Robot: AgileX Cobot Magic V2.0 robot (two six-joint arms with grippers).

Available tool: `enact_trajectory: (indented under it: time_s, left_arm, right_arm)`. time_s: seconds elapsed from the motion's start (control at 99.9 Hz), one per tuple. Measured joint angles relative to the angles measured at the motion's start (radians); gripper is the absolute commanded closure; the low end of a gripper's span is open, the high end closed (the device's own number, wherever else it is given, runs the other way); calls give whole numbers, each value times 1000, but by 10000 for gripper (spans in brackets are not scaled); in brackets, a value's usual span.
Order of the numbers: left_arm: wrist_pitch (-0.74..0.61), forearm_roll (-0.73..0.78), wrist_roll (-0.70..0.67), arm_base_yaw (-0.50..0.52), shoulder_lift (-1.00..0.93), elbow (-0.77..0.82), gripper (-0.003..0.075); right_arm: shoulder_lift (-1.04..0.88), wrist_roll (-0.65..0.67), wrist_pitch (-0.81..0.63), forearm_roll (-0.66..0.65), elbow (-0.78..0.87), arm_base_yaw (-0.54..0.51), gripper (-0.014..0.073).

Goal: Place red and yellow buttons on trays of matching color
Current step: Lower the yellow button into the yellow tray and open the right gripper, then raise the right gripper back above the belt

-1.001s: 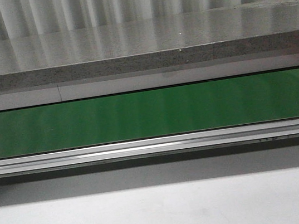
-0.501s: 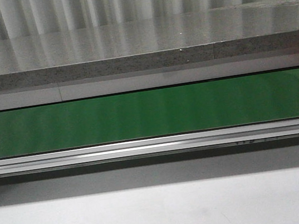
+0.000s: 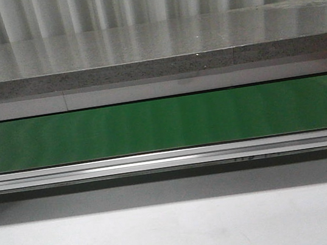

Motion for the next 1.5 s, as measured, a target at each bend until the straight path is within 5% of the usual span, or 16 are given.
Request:
enact_trajectory:
  time_s: [0.12,0.451,1.062,1.182,1.372,1.502]
  left_arm:
    - [0,0,0,0,0,0,741]
    - [-2,0,0,0,0,0,741]
    - [-2,0,0,0,0,0,741]
    - [-2,0,0,0,0,0,741]
    - [-2,0,0,0,0,0,741]
    - [-2,0,0,0,0,0,741]
  right_arm:
    - [-16,0,0,0,0,0,-27]
    - [-234,0,93,9,-78,27,-31]
    - [-787,-200,139,16,64,501,81]
    - [-876,-207,164,16,154,540,223]
    - [-980,-211,175,16,231,545,665]
    - [-995,-211,179,16,236,545,662]
